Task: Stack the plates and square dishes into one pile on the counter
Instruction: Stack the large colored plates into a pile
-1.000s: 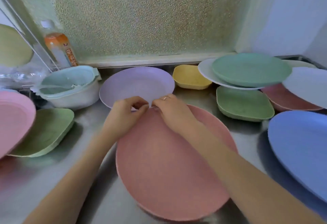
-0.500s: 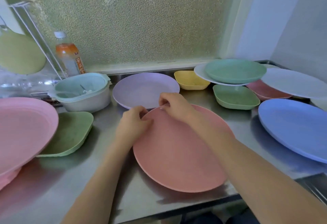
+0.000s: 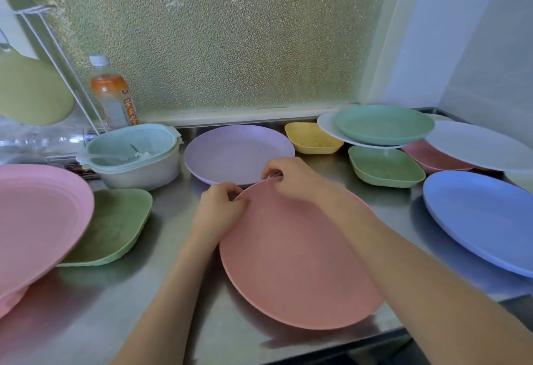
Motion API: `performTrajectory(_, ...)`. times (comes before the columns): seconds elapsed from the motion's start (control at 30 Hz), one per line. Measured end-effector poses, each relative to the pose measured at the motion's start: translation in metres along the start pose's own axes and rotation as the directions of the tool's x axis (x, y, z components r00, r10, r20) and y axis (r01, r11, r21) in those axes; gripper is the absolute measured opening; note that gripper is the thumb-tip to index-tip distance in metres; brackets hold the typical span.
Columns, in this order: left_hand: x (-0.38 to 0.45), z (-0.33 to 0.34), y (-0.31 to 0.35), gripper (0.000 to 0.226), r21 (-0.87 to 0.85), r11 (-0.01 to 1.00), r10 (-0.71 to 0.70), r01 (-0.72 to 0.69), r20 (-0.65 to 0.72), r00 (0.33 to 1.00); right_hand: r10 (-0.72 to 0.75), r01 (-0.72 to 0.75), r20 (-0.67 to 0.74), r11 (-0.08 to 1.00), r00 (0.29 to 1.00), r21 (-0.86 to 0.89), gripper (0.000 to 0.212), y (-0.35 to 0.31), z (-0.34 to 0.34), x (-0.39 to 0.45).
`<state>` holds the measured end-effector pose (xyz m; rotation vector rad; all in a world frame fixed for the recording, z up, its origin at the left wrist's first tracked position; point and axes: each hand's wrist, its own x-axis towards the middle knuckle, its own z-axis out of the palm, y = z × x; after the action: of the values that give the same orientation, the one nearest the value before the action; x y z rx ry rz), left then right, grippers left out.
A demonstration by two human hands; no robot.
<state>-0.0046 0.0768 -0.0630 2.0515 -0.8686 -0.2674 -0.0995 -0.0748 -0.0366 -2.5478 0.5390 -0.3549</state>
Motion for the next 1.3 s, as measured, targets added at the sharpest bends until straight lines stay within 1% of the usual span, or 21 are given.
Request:
performTrajectory(0.13, 0.0, 0.001, 0.0, 0.014, -0.012, 0.999, 0.029, -0.029, 0.022, 0.999, -0.027, 0.027, -0.041, 1.0, 0.999, -0.002, 0.024, -0.002, 0.0, 0.0)
performTrajectory(0.23, 0.001, 0.002, 0.0, 0.024, -0.025, 0.999, 0.036, -0.035, 0.057, 0.998, -0.056, 0.054, -0.041, 0.998, 0.998, -0.028, 0.021, -0.004, 0.0, -0.001)
performTrajectory(0.3, 0.002, 0.003, -0.001, 0.032, -0.002, 1.0, 0.025, -0.025, 0.098, 0.995, -0.083, 0.08, -0.06, 0.996, 0.995, -0.049, 0.021, -0.007, -0.001, -0.002)
performTrajectory(0.4, 0.004, 0.004, -0.003, 0.044, 0.003, 1.0, -0.006, 0.006, 0.105, 0.994, -0.148, 0.136, -0.127, 0.986, 0.981, -0.096, 0.018, -0.015, -0.005, 0.0)
performTrajectory(0.5, 0.004, 0.004, -0.003, 0.055, -0.022, 1.0, 0.007, -0.005, 0.062, 0.998, -0.198, 0.174, -0.216, 0.977, 0.956, -0.125, 0.01, -0.024, -0.012, 0.003)
performTrajectory(0.57, 0.006, 0.002, -0.004, 0.051, -0.035, 0.999, 0.009, -0.009, 0.02, 1.0, -0.214, 0.185, -0.277, 0.975, 0.937, -0.124, 0.01, -0.027, -0.016, 0.001)
performTrajectory(0.67, 0.008, -0.005, -0.01, 0.023, -0.081, 0.996, -0.046, 0.04, -0.07, 0.997, -0.193, 0.172, -0.356, 0.981, 0.914, -0.091, 0.01, -0.027, -0.015, -0.02)
performTrajectory(0.73, 0.01, -0.009, -0.015, 0.015, -0.107, 0.99, -0.106, 0.092, -0.135, 0.985, -0.153, 0.14, -0.386, 0.988, 0.91, -0.06, 0.009, -0.026, -0.01, -0.043)
performTrajectory(0.83, 0.01, -0.012, -0.019, 0.016, -0.144, 0.982, -0.146, 0.121, -0.176, 0.974, -0.131, 0.103, -0.419, 0.991, 0.898, -0.09, 0.006, -0.023, -0.006, -0.077)
performTrajectory(0.93, 0.012, -0.011, -0.02, 0.023, -0.188, 0.975, -0.155, 0.116, -0.211, 0.965, -0.104, 0.076, -0.427, 0.994, 0.898, -0.083, 0.002, -0.021, -0.008, -0.113)
performTrajectory(1.03, 0.014, -0.008, -0.02, 0.028, -0.242, 0.96, -0.197, 0.138, -0.237, 0.951, -0.08, 0.047, -0.422, 0.995, 0.903, -0.087, 0.003, -0.017, -0.009, -0.142)
performTrajectory(1.13, 0.017, -0.008, -0.021, 0.029, -0.283, 0.945, -0.251, 0.167, -0.295, 0.922, -0.083, 0.048, -0.401, 0.994, 0.912, -0.097, 0.007, -0.013, -0.008, -0.162)
performTrajectory(1.17, 0.018, -0.008, -0.02, 0.027, -0.344, 0.925, -0.272, 0.162, -0.302, 0.913, -0.087, 0.056, -0.383, 0.994, 0.919, -0.093, 0.008, -0.011, -0.007, -0.167)
performTrajectory(1.2, 0.019, -0.009, -0.019, 0.023, -0.457, 0.875, -0.31, 0.16, -0.273, 0.911, -0.091, 0.064, -0.361, 0.994, 0.928, -0.085, 0.009, -0.01, -0.005, -0.171)
performTrajectory(1.23, 0.018, -0.011, -0.014, 0.025, -0.577, 0.797, -0.35, 0.179, -0.201, 0.915, -0.093, 0.072, -0.335, 0.995, 0.937, -0.074, 0.009, -0.009, -0.004, -0.174)
performTrajectory(1.27, 0.018, -0.011, -0.012, 0.03, -0.659, 0.725, -0.372, 0.203, -0.125, 0.92, -0.095, 0.08, -0.313, 0.995, 0.945, -0.061, 0.01, -0.009, -0.003, -0.175)
performTrajectory(1.3, 0.02, -0.012, -0.011, 0.032, -0.685, 0.692, -0.361, 0.227, -0.055, 0.931, -0.098, 0.089, -0.291, 0.995, 0.952, -0.047, 0.01, -0.008, -0.003, -0.176)
